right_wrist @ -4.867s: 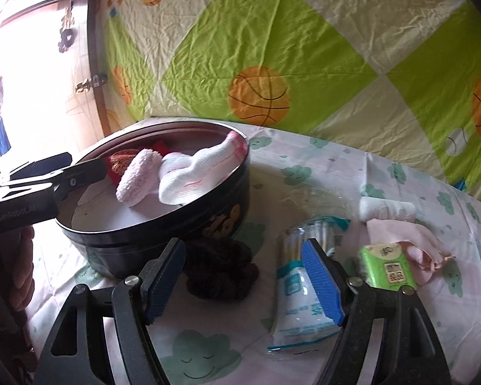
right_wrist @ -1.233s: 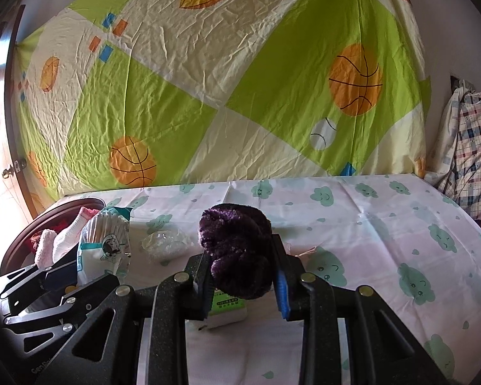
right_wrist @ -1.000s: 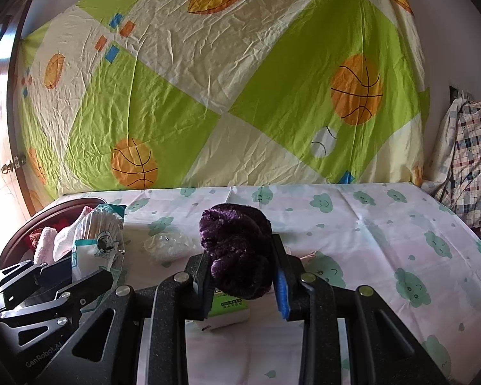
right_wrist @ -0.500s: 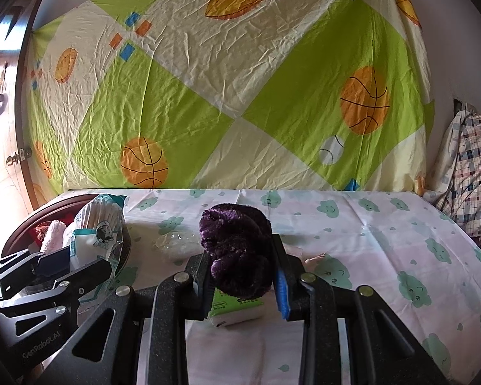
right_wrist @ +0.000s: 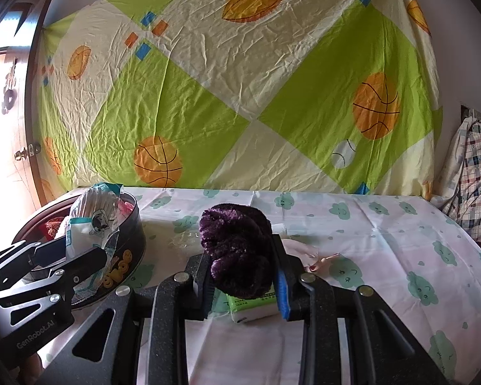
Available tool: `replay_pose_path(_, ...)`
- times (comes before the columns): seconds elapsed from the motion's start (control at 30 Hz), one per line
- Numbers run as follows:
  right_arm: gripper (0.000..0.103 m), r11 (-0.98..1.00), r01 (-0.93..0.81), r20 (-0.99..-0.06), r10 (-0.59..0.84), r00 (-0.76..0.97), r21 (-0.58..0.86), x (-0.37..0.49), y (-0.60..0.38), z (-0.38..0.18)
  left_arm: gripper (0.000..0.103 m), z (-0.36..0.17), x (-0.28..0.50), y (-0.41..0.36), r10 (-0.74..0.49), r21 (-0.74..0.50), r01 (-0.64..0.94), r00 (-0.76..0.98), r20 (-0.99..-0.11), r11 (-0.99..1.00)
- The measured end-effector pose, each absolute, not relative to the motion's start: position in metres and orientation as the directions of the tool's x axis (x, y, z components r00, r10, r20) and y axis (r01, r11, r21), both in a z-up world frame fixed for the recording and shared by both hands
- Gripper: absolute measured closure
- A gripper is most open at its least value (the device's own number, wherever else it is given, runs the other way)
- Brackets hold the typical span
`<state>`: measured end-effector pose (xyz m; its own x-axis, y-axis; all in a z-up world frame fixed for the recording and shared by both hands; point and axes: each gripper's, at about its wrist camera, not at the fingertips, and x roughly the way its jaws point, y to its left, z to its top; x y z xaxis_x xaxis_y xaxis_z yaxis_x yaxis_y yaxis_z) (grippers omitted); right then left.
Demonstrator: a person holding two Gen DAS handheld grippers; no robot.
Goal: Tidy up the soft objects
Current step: 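Lift the pom-pom and swab bag and carry them toward the tin with both tools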
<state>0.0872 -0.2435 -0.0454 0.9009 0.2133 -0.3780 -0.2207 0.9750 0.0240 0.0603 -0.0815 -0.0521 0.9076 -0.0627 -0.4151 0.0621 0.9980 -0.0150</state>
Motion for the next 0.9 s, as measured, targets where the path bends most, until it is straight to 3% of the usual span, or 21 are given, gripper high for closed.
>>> replay_pose_path(0.9,0.07,0.953,-0.302,-0.348,0.286,0.893,0.008,0.068,-0.208,-0.046,0.063,-0.048,0.04,-0.049,-0.012,-0.018,0.006,0.933,-0.361,1.0)
